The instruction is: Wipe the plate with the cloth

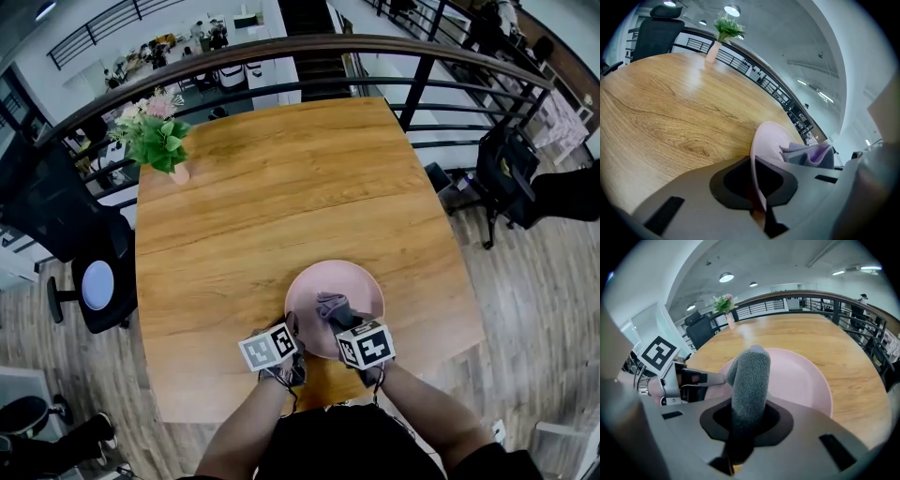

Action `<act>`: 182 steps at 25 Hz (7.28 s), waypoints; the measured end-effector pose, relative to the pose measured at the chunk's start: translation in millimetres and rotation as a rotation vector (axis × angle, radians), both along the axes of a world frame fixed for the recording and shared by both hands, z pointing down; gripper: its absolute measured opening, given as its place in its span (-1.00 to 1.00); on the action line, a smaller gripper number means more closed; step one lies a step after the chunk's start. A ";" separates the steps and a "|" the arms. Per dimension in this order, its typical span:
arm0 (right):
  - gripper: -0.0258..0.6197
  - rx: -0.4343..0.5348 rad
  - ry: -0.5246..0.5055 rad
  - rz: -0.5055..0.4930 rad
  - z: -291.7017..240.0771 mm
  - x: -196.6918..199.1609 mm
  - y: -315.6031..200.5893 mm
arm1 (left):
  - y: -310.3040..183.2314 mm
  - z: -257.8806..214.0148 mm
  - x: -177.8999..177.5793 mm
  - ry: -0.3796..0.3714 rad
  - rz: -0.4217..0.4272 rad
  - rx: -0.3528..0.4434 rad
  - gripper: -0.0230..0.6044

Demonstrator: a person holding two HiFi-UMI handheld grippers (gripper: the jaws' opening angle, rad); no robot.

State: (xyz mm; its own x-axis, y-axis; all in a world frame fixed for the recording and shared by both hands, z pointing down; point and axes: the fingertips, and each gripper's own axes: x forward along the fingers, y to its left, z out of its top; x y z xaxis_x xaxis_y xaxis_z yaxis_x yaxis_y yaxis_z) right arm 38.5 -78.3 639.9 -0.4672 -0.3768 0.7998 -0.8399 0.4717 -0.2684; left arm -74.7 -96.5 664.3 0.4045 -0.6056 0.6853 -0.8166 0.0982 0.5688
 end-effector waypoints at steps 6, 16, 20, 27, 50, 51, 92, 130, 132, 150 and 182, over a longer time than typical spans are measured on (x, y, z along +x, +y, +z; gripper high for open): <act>-0.70 -0.086 -0.028 -0.130 7.8 -33.1 36.0 | 2.1 1.1 -0.3 -0.002 -0.007 -0.002 -0.83; -0.70 -0.217 0.039 -0.336 20.8 -32.0 60.2 | 1.8 -0.3 1.7 -0.007 -0.008 0.001 -0.83; -0.70 -0.212 0.108 -0.400 24.7 -18.6 60.7 | 2.2 -0.6 1.3 -0.004 -0.007 -0.001 -0.83; -0.70 -0.238 0.152 -0.419 29.0 3.2 56.5 | 2.0 -0.2 1.2 -0.006 -0.007 -0.001 -0.83; -0.69 -0.190 0.281 -0.281 31.5 70.9 -8.6 | 2.0 1.8 1.3 -0.006 -0.006 0.001 -0.83; -0.69 -0.185 0.281 -0.269 31.4 71.9 -11.8 | 2.2 1.8 1.2 -0.008 -0.004 0.002 -0.83; -0.69 0.525 -0.080 0.181 -121.5 103.2 -68.4 | 12.7 -23.9 5.4 -0.117 0.066 0.151 -0.59; -0.70 0.614 -0.244 0.212 -177.9 80.4 100.2 | 157.7 -246.2 -42.5 -0.335 0.085 0.739 -0.87; -0.69 0.612 -0.232 0.240 -179.1 72.2 112.2 | 162.7 -244.2 -42.8 -0.310 0.133 0.739 -0.87; -0.70 0.677 -0.138 0.515 -196.2 22.9 263.8 | 254.2 -244.7 -64.4 -0.178 0.487 0.777 -0.87; -0.70 0.702 -0.122 0.512 -217.4 24.3 329.9 | 302.0 -251.6 -33.0 -0.138 0.558 0.788 -0.87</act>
State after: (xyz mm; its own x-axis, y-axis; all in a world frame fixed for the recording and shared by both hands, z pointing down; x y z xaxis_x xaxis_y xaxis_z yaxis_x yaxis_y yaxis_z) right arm 62.8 251.6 422.5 -0.1734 -0.9499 0.2602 -0.9779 0.1348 -0.1596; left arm -107.8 205.5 412.7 0.7189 -0.6564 0.2286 -0.6946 -0.6906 0.2015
